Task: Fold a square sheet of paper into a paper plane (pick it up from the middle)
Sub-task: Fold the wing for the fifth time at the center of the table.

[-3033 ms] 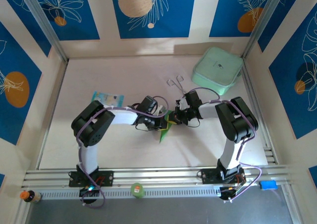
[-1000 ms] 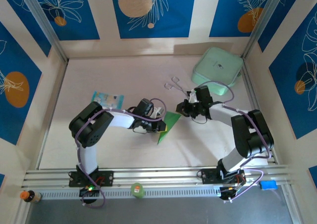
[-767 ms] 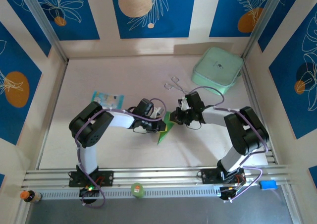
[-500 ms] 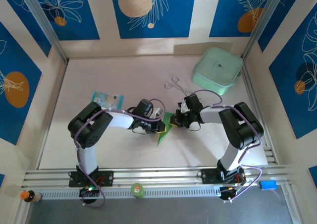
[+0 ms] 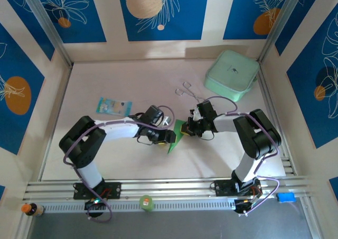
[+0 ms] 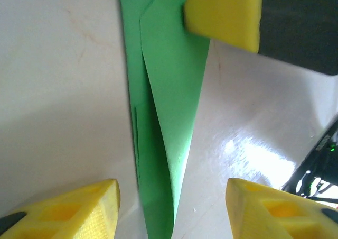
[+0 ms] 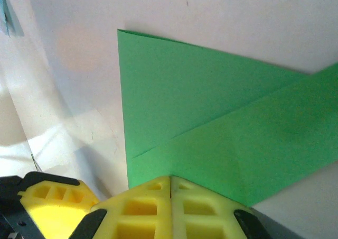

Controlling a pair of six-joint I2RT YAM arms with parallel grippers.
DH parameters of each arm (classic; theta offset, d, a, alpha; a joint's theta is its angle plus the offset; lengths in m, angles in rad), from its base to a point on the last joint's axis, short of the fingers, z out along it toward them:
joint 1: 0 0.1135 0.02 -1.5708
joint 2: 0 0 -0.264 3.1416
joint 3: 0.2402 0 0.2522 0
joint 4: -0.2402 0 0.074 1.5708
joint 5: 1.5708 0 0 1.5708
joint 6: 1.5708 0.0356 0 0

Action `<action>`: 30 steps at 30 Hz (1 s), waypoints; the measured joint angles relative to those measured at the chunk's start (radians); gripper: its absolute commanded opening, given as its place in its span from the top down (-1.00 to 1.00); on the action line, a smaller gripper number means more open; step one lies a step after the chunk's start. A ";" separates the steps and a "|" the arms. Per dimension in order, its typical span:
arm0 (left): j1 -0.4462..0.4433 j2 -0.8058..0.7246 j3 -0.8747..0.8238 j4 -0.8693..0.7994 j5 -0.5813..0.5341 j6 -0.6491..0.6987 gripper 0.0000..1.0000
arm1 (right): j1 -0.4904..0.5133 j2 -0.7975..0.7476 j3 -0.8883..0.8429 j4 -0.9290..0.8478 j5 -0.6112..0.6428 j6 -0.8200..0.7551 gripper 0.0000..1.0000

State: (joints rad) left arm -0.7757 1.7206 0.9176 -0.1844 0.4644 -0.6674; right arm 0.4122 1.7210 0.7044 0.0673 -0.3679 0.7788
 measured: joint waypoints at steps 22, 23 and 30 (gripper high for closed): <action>-0.085 0.136 0.224 -0.304 -0.160 0.180 0.28 | -0.008 0.000 -0.001 -0.001 -0.003 0.000 0.96; -0.085 0.136 0.224 -0.306 -0.163 0.180 0.32 | -0.008 0.000 -0.001 -0.001 -0.003 0.000 0.96; -0.086 0.140 0.225 -0.311 -0.179 0.180 0.48 | -0.011 0.000 -0.001 -0.001 -0.004 0.000 0.96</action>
State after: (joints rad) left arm -0.8616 1.8606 1.1423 -0.4950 0.2859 -0.4873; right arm 0.4007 1.7210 0.7036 0.0662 -0.3717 0.7784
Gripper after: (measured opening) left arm 0.280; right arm 0.049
